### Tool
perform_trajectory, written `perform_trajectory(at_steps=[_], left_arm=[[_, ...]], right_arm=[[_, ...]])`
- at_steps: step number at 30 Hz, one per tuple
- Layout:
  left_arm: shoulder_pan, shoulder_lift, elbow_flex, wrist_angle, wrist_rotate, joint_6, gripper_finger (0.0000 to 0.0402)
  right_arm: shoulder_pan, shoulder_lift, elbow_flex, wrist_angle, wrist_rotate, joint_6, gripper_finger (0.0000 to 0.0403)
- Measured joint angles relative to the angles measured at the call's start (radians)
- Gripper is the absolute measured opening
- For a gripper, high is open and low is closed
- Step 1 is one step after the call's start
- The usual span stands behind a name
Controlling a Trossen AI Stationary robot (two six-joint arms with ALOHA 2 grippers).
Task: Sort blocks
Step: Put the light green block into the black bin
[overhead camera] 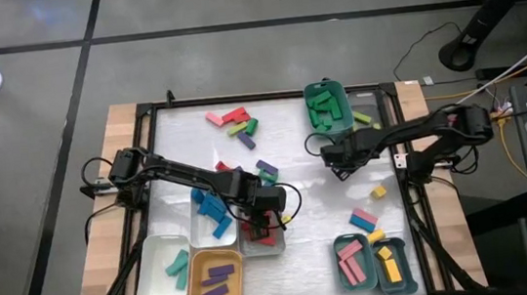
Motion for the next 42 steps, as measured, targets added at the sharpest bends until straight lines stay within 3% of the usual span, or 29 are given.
perform_trajectory(at_steps=[7, 17, 33, 37, 42], left_arm=[[-0.002, 0.000, 0.000, 0.000, 0.000, 0.000, 0.0188], [-0.002, 0.000, 0.000, -0.001, 0.000, -0.001, 0.0188], [-0.002, 0.000, 0.000, -0.003, 0.000, 0.009, 0.0188], [-0.002, 0.000, 0.000, -0.003, 0.000, 0.008, 0.0188], [-0.002, 0.000, 0.000, -0.003, 0.000, 0.012, 0.0188]], right_arm=[[-0.089, 0.017, 0.000, 0.001, -0.002, -0.001, 0.0193], [-0.205, 0.025, 0.000, 0.034, -0.085, -0.088, 0.0193], [-0.214, 0.089, 0.003, 0.096, -0.209, -0.168, 0.0192], [-0.214, 0.090, 0.003, 0.099, -0.225, -0.203, 0.0166], [-0.214, 0.090, 0.003, 0.086, -0.232, -0.212, 0.0097]])
